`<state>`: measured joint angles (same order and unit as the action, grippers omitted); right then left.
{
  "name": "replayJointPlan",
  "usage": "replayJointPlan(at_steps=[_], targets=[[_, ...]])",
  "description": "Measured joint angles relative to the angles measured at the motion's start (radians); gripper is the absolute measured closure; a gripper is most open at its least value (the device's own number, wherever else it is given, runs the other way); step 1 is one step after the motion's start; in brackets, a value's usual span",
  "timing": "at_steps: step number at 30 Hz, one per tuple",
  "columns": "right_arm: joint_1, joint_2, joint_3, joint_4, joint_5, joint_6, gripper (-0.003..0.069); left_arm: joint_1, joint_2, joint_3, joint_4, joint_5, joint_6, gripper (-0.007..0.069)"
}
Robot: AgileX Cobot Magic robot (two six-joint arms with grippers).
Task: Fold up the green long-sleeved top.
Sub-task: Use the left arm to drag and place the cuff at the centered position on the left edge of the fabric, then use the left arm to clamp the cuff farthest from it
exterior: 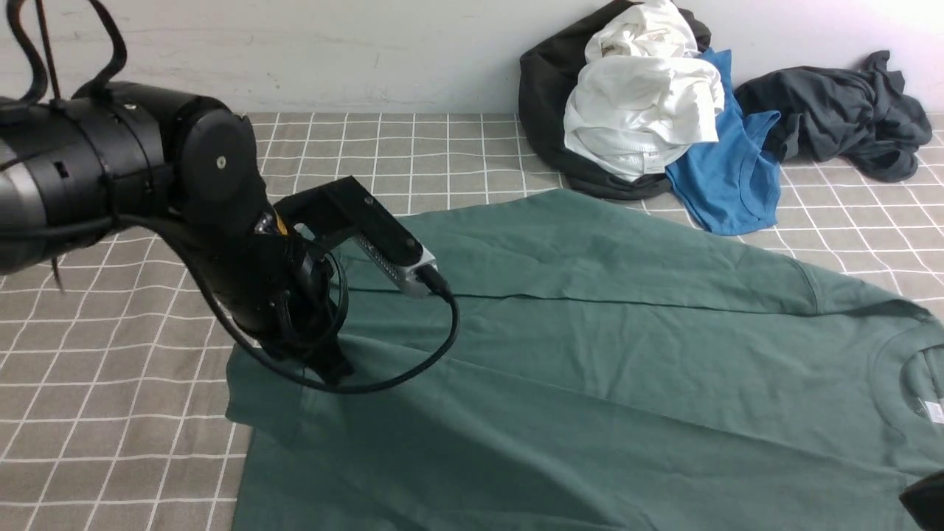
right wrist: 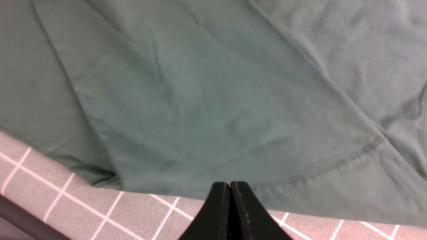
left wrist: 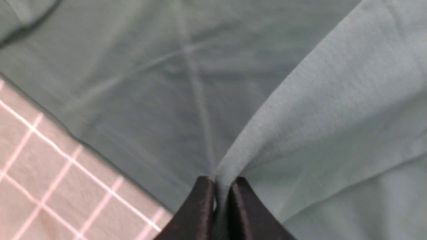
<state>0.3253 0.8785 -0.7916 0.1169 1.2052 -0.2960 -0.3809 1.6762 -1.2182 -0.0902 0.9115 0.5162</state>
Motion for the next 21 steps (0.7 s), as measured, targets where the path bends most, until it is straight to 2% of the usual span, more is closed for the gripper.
replayJointPlan(at_steps=[4,7,10,11,12,13,17,21], targets=[[0.0,0.0,0.0,-0.005,-0.019,0.002,0.0673,0.001,0.102,-0.029,0.032,-0.024,-0.002,0.0566],[0.0,0.0,0.0,-0.008,-0.031,0.002,0.0673,0.001,0.17,-0.06,0.095,-0.047,-0.058,0.0491],[0.0,0.001,0.0,-0.029,-0.06,0.002,0.0673,0.001,0.216,-0.132,0.174,-0.044,-0.199,0.0374],[0.0,0.002,0.0,-0.029,-0.063,0.004,0.0673,0.002,0.216,-0.132,0.18,-0.043,-0.199,0.0364],[0.0,0.013,0.0,-0.045,-0.09,0.014,0.0673,0.008,0.238,-0.195,0.217,-0.027,-0.288,0.0279],[0.0,0.023,0.0,-0.058,-0.11,0.023,0.0673,0.015,0.251,-0.234,0.228,-0.017,-0.326,0.0244],[0.0,0.104,-0.016,-0.103,-0.158,0.058,0.0673,0.072,0.32,-0.382,0.219,0.006,-0.387,0.0117],[0.0,0.204,-0.078,-0.117,-0.159,0.077,0.0673,0.145,0.423,-0.512,0.157,0.007,-0.399,0.0085]])
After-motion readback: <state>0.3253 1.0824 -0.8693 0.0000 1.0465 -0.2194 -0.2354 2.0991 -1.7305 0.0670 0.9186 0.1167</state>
